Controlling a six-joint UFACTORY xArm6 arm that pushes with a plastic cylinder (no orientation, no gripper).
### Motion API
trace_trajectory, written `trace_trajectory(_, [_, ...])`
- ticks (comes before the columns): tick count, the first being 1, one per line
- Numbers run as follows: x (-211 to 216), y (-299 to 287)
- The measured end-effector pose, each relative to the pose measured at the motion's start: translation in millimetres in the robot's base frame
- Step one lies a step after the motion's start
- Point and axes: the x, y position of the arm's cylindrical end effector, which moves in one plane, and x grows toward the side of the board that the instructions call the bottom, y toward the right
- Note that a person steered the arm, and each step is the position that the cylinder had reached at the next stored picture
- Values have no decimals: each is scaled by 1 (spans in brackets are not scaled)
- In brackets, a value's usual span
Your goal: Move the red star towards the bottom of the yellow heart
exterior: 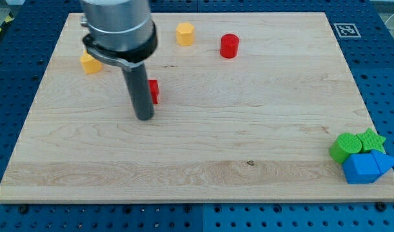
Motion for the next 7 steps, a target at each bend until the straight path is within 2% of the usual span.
trace_trajectory(1, [10,38])
trace_trajectory(2, [2,67])
trace_trajectory(3, [-30,67])
trace_trajectory(4, [-43,43])
trace_trajectory(7, [-43,-86])
